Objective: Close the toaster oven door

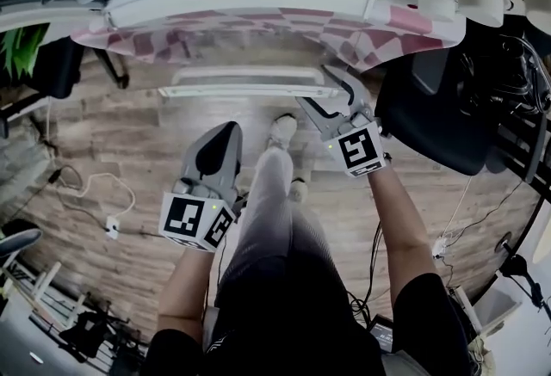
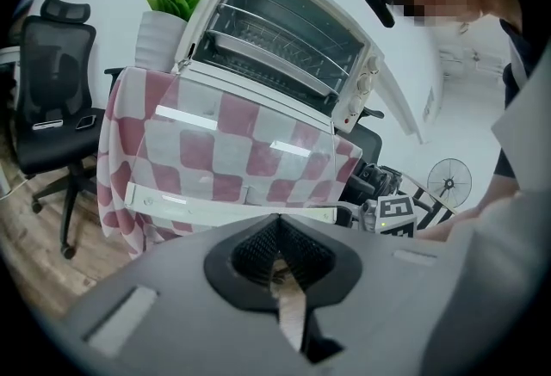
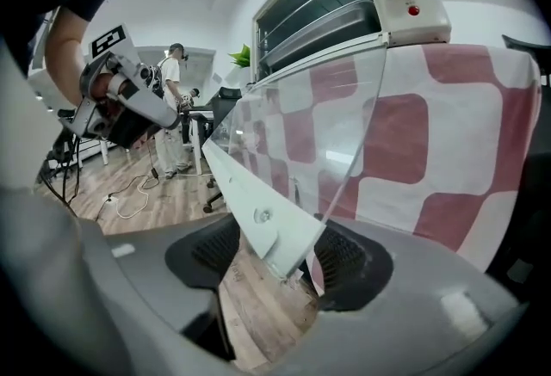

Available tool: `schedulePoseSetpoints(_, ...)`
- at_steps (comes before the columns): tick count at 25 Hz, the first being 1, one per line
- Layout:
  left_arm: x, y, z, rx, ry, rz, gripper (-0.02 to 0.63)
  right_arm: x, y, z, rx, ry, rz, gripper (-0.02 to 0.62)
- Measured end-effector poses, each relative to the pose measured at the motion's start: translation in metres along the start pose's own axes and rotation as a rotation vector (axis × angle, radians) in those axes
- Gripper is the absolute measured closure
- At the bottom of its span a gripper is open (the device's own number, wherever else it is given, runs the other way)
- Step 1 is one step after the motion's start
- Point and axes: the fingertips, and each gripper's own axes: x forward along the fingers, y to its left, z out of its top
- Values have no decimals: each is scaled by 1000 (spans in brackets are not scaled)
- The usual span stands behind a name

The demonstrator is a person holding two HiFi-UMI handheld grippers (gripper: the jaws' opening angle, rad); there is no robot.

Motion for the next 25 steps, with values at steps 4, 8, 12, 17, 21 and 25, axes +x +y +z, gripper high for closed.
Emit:
schedulePoseSetpoints(4,-2,5,-4,-11,10,14,589,5,1,1,-51,-15,-11,328)
schedulePoseSetpoints(8,-5,7,-10,-15,15,18,589,8,0,6,-83,-43,-16,328)
schedulePoseSetpoints(12,-9,9,-16,-17,21,19,589,6,2,7,-135,-19,-15,348)
schedulePoseSetpoints(17,-17,8,-17,-14,19,19,589,-3,10,11,-136,-6,-20,359)
schedulePoseSetpoints(21,-27,4,-10,-5,1,16,589,-15,21,18,-98,-9,-21,359)
schedulePoseSetpoints(25,-39,-4,-5,0,-27,8,589,-26,29,26,0,-44,-41,361)
